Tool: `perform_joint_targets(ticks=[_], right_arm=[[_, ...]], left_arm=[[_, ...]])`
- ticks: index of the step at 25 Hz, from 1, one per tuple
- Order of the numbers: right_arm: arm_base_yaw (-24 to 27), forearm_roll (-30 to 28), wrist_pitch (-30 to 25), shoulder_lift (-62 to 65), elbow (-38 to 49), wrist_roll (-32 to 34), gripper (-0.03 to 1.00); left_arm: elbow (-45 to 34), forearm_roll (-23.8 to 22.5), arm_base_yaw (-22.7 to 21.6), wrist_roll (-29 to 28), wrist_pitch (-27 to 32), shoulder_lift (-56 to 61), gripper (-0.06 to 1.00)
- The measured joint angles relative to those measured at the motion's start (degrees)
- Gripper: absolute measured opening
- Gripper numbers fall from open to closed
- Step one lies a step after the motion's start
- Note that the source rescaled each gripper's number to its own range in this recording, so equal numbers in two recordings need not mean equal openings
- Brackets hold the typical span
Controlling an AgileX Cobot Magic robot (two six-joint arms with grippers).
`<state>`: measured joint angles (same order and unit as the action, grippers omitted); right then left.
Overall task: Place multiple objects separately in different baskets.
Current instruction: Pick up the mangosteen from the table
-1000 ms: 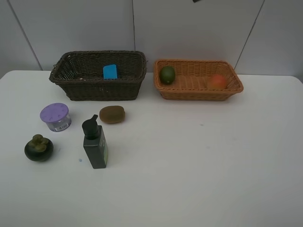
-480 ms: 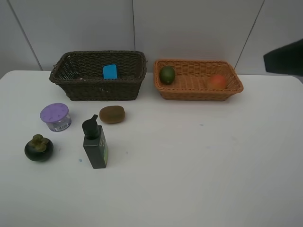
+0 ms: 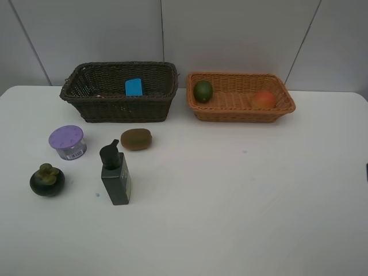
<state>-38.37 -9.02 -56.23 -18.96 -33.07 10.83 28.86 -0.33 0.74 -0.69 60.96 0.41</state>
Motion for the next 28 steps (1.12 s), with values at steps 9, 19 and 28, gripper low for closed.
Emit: perform_joint_targets(ticks=[9, 19, 28], right_arm=[[0.0, 0.12, -4.45, 9.47, 3.16, 0.0, 1.0], [0.0, 0.12, -4.47, 12.14, 3.23, 0.0, 1.0], [9.49, 0.17, -4.47, 12.14, 3.23, 0.0, 1.0]], left_arm=[[0.0, 0.0, 0.0, 0.0, 0.0, 0.0, 1.0], [0.0, 0.0, 0.0, 0.0, 0.0, 0.0, 1.0], [0.0, 0.0, 0.0, 0.0, 0.0, 0.0, 1.0]])
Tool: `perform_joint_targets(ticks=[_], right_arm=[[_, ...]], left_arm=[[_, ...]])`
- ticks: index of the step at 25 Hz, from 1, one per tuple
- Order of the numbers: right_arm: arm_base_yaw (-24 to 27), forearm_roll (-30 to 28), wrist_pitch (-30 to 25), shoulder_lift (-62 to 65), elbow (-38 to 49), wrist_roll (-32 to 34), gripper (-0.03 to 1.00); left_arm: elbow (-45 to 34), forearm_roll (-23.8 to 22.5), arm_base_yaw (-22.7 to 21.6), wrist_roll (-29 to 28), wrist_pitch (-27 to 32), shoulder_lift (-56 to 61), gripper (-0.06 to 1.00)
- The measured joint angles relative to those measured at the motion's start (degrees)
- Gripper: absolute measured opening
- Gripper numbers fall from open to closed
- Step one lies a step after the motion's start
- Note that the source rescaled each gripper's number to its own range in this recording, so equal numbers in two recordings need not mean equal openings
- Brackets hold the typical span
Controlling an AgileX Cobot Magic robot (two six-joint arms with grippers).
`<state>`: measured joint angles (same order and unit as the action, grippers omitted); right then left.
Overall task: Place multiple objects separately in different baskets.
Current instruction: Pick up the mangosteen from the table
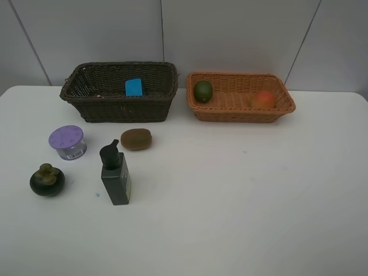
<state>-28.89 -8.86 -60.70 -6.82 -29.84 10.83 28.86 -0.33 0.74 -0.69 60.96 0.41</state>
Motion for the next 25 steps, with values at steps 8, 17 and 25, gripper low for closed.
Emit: perform_joint_targets(ticks=[8, 17, 25], right_arm=[[17.04, 0.0, 0.0, 0.32, 0.0, 0.0, 1.0], [25.27, 0.0, 0.0, 6.98, 0.0, 0.0, 1.0], [25.9, 0.0, 0.0, 6.98, 0.0, 0.0, 1.0]], left_arm=[[0.0, 0.0, 0.0, 0.0, 0.0, 0.0, 1.0], [0.0, 0.0, 0.0, 0.0, 0.0, 0.0, 1.0], [0.0, 0.0, 0.0, 0.0, 0.0, 0.0, 1.0]])
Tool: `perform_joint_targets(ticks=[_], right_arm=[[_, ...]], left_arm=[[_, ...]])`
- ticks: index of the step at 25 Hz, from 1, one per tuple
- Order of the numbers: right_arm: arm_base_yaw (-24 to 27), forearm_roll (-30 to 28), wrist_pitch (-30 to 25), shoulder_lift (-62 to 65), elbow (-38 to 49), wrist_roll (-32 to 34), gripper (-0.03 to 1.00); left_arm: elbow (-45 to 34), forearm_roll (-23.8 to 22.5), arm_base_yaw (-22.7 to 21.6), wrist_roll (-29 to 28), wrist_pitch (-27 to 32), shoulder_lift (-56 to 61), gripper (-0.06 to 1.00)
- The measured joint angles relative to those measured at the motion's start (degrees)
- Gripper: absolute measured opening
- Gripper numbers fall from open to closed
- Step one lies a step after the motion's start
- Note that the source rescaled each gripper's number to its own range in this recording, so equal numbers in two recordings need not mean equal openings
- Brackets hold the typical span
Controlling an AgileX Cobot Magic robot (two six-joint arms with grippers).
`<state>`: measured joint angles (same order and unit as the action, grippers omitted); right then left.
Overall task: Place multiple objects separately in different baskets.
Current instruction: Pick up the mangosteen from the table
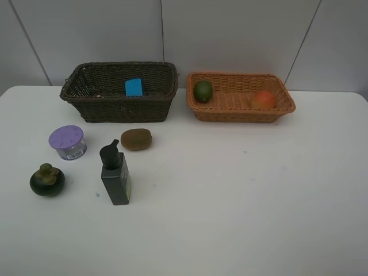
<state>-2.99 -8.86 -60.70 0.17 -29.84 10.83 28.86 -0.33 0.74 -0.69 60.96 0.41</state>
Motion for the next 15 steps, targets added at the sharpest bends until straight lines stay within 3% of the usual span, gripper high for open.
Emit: perform_joint_targets(ticks=[15], right_arm=[[0.74, 0.0, 0.0, 0.0, 0.0, 0.0, 1.0]], left_arm=[[0.0, 0.0, 0.0, 0.0, 0.0, 0.0, 1.0]])
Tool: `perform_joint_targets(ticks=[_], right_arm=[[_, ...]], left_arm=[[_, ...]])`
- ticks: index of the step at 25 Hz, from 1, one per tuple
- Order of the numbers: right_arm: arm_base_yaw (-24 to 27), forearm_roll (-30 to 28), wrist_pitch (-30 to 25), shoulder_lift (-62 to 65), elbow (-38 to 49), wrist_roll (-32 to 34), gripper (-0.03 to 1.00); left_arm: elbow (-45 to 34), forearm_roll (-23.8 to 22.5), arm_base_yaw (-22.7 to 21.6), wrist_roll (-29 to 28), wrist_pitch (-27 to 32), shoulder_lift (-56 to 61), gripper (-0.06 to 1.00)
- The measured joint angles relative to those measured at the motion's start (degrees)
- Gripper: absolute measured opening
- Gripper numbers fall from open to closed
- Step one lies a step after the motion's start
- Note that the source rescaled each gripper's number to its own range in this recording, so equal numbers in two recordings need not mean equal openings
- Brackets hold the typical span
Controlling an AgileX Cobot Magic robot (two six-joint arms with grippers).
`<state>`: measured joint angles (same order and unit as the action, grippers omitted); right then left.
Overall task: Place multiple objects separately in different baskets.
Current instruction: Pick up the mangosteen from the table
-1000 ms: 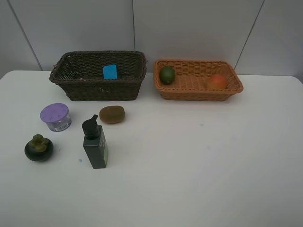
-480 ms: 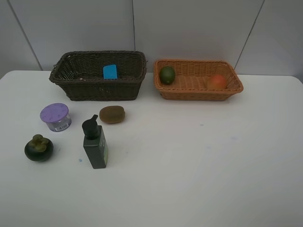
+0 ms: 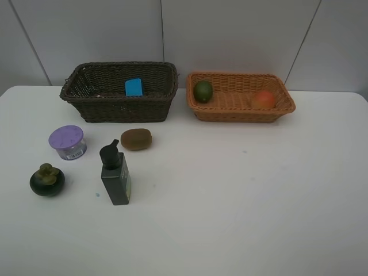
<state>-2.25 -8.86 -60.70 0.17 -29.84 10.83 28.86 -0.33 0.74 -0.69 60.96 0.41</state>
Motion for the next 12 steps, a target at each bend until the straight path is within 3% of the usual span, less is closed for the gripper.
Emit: perform_joint_targets(ticks=[12], right_arm=[[0.0, 0.0, 0.0, 0.0, 0.0, 0.0, 1.0]], left_arm=[[0.0, 0.0, 0.0, 0.11, 0.0, 0.0, 1.0]])
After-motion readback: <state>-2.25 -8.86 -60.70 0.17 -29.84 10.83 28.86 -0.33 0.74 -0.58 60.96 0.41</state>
